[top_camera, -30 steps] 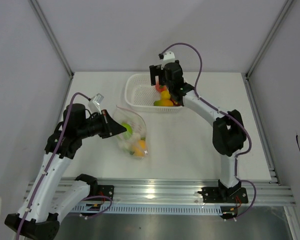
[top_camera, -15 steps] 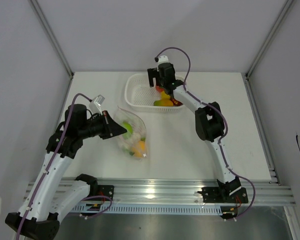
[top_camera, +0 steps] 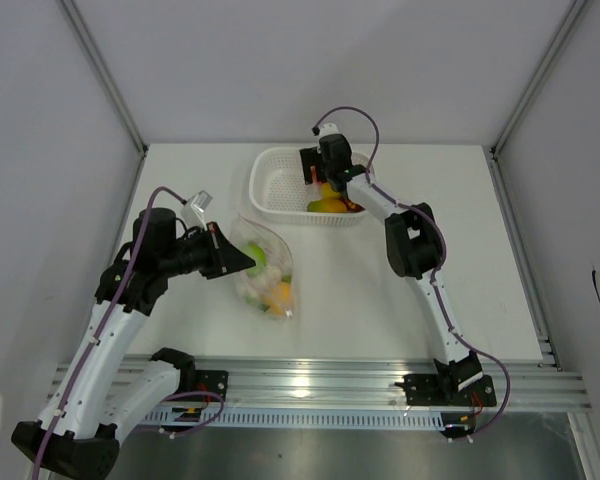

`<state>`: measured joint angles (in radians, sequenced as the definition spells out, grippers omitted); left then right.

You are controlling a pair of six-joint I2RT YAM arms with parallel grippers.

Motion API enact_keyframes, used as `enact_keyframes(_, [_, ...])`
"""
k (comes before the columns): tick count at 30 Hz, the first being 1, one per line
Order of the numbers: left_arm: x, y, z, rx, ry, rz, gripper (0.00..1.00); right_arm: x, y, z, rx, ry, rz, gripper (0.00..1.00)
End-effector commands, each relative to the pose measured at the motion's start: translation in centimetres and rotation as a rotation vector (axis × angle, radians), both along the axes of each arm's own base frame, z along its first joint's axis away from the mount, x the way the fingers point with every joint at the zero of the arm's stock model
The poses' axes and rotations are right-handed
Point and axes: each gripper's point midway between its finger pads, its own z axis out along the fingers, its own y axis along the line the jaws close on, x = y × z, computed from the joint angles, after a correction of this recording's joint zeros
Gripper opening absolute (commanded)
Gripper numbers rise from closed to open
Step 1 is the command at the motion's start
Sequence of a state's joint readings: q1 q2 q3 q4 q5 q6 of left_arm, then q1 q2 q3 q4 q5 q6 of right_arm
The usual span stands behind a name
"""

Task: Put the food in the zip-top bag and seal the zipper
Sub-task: Pick up the fake fruit from the bin.

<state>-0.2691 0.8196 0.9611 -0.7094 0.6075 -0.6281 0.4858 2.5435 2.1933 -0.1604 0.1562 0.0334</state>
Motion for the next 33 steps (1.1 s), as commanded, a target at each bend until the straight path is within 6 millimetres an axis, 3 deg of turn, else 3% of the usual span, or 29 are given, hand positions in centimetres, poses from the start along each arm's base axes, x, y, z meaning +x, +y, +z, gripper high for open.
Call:
enact_keyframes(1, [-0.1,-0.3,0.4,-0.016,-0.022,-0.024,0.00,1.0,0.9,2.0,0.036,-0.050,0.016,0.93])
enact_keyframes(6, [-0.2,-0.3,0.3,-0.015,-0.023,-0.024,0.01,0.9,1.0,1.9,0.039,-0.044,0.022,0.80])
enact_keyframes(7, [-0.2,-0.3,0.3,-0.016,-0.021,-0.025,0.01,0.8,1.0,1.9,0.040,-0.042,0.023,0.73])
enact_keyframes(9, [-0.2,-0.3,0.4,-0.018,-0.023,-0.026,0.00,0.8,1.0,1.8,0.038,-0.039,0.020,0.70])
enact_keyframes(12, [-0.4,-0.3,0.3,-0.019,-0.023,-0.027,0.01,0.7,1.0,1.8,0.040,-0.035,0.022,0.58])
enact_keyframes(15, [-0.5,-0.3,0.4,-0.019,-0.026,-0.027,0.01,0.6,1.1,2.0,0.043,-0.032,0.024,0.39])
enact_keyframes(17, [-0.6,-0.2,0.4,-0.019,-0.026,-0.027,0.01,0.5,1.4,2.5,0.047,-0.043,0.035,0.34])
enact_keyframes(20, [-0.6,-0.2,0.3,-0.017,-0.026,-0.024,0.00,0.2,2.0,4.7,0.055,-0.078,0.044,0.22])
enact_keyframes(22, [-0.7,-0.2,0.3,-0.019,-0.025,-0.025,0.00,0.0,2.2,7.2,0.057,-0.116,0.044,0.08])
enact_keyframes(24, [-0.7,-0.2,0.3,-0.023,-0.028,-0.024,0.01,-0.7,2.9,9.3,0.062,-0.147,0.051,0.03])
enact_keyframes(25, [-0.7,-0.2,0.3,-0.022,-0.027,-0.024,0.01,-1.1,2.9,11.5,0.070,-0.177,0.050,0.00])
enact_keyframes(27, [-0.5,-0.3,0.3,-0.025,-0.027,-0.026,0.01,-2.0,3.4,13.8,0.078,-0.208,0.054,0.00])
enact_keyframes(28, [-0.5,-0.3,0.3,-0.025,-0.027,-0.026,0.01,-2.6,3.3,16.4,0.094,-0.238,0.054,0.00])
enact_keyframes(30, [-0.3,-0.4,0.1,-0.025,-0.024,-0.026,0.01,-3.8,3.5,18.5,0.076,-0.268,0.066,0.00])
enact_keyframes(31, [-0.2,-0.4,0.1,-0.026,-0.026,-0.026,0.01,-4.8,3.2,21.3,0.090,-0.302,0.067,0.00])
enact_keyframes(33, [-0.1,-0.5,0.1,-0.027,-0.026,-0.027,0.01,-6.8,3.6,22.8,0.090,-0.312,0.079,0.00])
